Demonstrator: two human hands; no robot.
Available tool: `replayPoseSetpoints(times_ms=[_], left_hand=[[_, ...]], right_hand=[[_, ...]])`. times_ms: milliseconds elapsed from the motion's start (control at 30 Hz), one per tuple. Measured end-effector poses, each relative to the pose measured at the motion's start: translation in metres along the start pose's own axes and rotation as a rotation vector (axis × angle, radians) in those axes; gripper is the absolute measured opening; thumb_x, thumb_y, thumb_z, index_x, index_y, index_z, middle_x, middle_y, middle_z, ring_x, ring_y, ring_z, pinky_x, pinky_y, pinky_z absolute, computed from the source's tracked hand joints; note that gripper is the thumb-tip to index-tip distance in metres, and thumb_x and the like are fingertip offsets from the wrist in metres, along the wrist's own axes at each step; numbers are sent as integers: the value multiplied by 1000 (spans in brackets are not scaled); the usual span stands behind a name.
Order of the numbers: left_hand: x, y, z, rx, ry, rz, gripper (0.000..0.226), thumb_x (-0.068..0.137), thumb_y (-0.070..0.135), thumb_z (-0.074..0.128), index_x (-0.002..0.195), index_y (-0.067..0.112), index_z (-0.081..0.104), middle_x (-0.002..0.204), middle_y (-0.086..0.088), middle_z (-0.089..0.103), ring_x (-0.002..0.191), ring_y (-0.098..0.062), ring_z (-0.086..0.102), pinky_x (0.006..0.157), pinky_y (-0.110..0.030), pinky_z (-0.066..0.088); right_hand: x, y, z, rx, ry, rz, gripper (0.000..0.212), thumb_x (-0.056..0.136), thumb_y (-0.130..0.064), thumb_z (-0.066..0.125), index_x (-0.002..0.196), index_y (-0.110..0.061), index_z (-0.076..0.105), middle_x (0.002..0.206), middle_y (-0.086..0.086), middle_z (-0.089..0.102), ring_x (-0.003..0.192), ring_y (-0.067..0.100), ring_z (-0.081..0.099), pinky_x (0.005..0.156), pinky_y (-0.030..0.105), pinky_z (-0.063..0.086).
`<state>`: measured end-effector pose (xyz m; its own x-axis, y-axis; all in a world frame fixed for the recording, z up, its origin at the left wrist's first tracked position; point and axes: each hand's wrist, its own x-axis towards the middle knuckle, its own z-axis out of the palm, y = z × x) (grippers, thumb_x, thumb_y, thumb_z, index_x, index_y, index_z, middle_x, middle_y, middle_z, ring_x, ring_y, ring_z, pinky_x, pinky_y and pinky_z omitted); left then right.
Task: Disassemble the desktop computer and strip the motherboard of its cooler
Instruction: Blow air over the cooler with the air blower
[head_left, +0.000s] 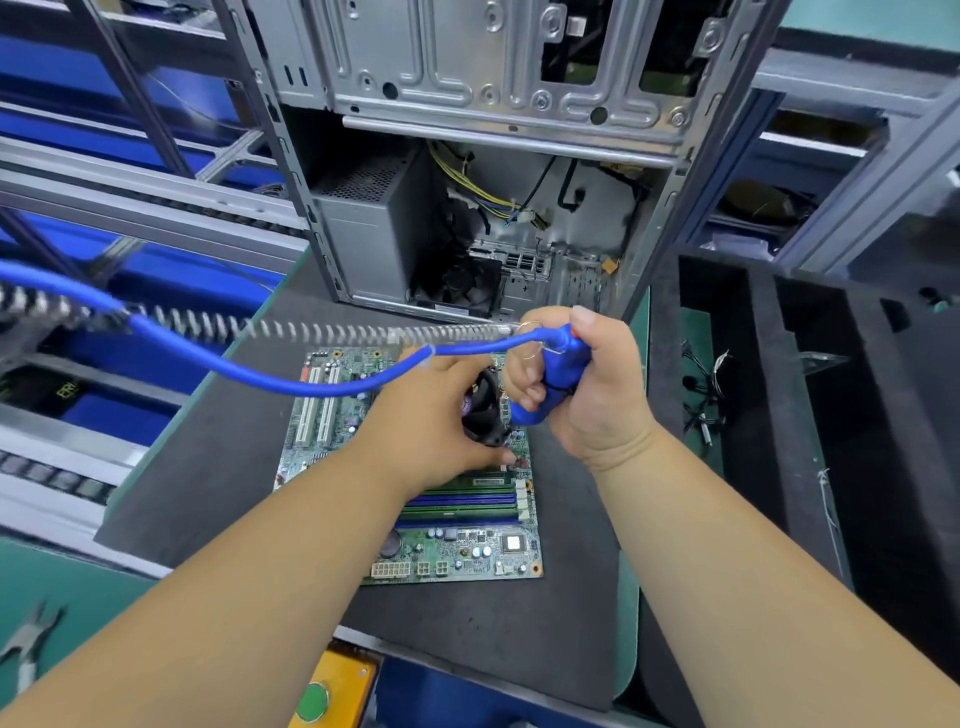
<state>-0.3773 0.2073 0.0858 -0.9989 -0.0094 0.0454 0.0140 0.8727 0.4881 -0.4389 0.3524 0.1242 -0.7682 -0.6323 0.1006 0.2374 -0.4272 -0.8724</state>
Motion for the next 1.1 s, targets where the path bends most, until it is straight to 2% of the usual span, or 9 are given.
replayPoseSetpoints(times_ms=[167,333,433,533,633,767,833,967,1100], left_hand=[[0,3,4,-21,4,-42,59,51,58,84,96,32,56,89,13,58,85,-13,56,78,-37,50],[3,5,1,-19,4,-40,60,49,55,85,94,27,57,83,13,50,81,-15,50,76,-38,48],[6,2,0,26,7,-38,69,46,59,85,102,26,63,90,10,45,87,-15,42,85,-34,43],[8,1,-1,19,8,-47,78,45,62,85,112,29,63,91,11,41,91,-16,39,90,-29,38],[8,-2,-1,-23,18,-62,87,45,61,86,121,30,61,96,10,46,103,-21,43,101,-35,36],[7,-5,-1,-91,48,-48,77,45,57,88,111,29,63,91,11,46,101,-24,47,94,-34,39],[7,-7,-2,-109,50,-52,73,45,56,89,109,31,62,87,13,43,99,-23,47,91,-32,39],[7,-10,-3,-118,34,-78,88,48,57,88,125,26,59,93,14,41,107,-21,43,100,-34,38],[5,-10,-4,-156,64,-59,95,47,53,91,132,28,57,108,9,54,112,-19,45,106,-35,34]], right_hand=[[-1,0,5,-135,-8,-14,32,71,-40,48,50,-16,50,46,1,45,39,15,37,46,16,29],[-1,0,5,-112,43,-24,30,70,-39,49,51,-16,51,45,1,46,39,16,37,46,19,29],[-1,-4,2,-22,94,-15,26,69,-34,50,56,-12,50,44,3,44,40,15,36,46,21,28],[1,-7,3,-72,99,-24,21,74,-26,43,59,-11,39,44,3,42,40,16,35,46,22,28],[2,-6,7,-53,103,-33,23,68,-34,51,57,-14,50,47,2,46,40,17,37,46,22,31],[5,-5,11,-69,79,-23,33,71,-42,54,74,-9,55,51,3,51,42,18,42,48,23,36],[6,-7,13,-77,69,-21,32,71,-41,54,70,-9,54,52,4,51,44,20,42,49,25,37],[5,-14,14,-70,88,-13,34,74,-41,52,69,-7,49,50,6,50,46,20,41,50,26,37],[3,-22,16,-39,125,-37,32,82,-33,40,64,-8,49,47,7,47,46,20,39,50,26,36]])
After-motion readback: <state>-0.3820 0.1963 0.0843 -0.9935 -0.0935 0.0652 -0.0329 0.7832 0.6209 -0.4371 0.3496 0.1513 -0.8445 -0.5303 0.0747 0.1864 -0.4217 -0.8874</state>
